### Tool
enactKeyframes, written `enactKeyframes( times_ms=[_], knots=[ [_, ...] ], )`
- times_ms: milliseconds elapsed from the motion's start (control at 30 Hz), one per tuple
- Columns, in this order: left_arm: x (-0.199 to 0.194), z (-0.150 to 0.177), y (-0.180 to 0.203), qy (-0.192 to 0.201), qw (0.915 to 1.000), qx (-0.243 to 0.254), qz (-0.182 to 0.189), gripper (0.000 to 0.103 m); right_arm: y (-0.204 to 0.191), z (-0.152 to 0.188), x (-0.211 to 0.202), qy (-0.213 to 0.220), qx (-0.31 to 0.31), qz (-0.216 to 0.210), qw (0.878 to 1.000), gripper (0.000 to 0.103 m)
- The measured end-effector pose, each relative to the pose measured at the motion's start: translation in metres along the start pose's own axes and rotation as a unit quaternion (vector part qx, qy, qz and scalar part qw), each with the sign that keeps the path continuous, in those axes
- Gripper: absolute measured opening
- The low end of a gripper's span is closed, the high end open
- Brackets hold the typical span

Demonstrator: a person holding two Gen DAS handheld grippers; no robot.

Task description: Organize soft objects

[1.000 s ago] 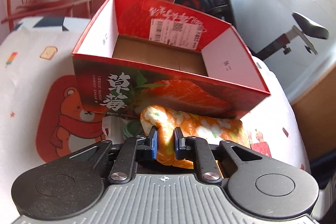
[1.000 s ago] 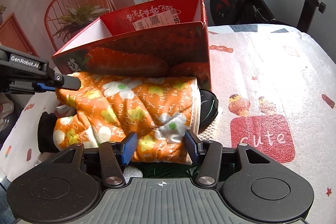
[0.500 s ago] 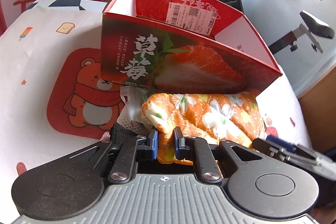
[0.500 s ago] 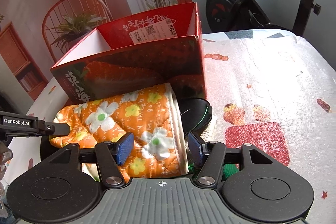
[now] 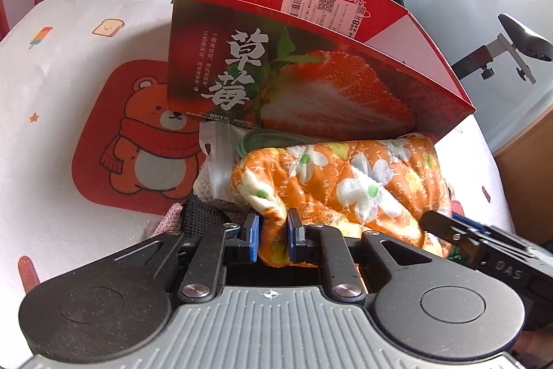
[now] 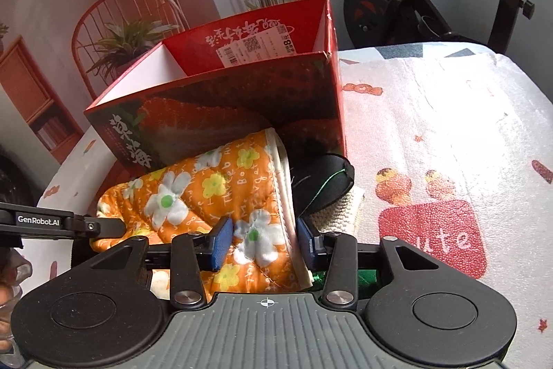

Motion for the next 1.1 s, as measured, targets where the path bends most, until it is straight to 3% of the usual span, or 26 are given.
enactKeyframes(
  times_ms=[200,267,633,833,1100],
  knots=[
    [-0.003,0.001,0.000,0.003,1.0000,0.000,-0.002,0.017,-0.016,-0.018,-0.028,0.030,-0.025,-0.022,0.999,0.021],
    [-0.004,0.001,0.000,0.005,1.0000,0.000,-0.001,0.017,-0.023,-0.020,-0.031,0.031,-0.039,-0.031,0.998,0.012],
    [-0.016,0.000,0.001,0.019,0.9998,0.000,0.007,0.016,-0.027,-0.012,-0.026,0.019,-0.037,-0.029,0.999,0.006],
    [-0.048,-0.026,0.015,0.077,0.9966,0.024,0.015,0.014,-0.025,-0.040,-0.049,0.067,-0.051,-0.032,0.996,0.005],
    [-0.095,-0.091,0.052,0.184,0.9802,0.065,0.034,0.014,-0.030,-0.105,-0.065,0.130,-0.093,-0.025,0.987,0.005]
  ],
)
Point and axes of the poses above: each gripper's, at about its wrist camera, not at the fingertips, and x roughly the way its jaws point, y to its right, z to its underside, the point moved 9 cm from there along x, roughly the way its jaws point, and after that the axes turned 12 degrees about -x, right-handed, at the moved point
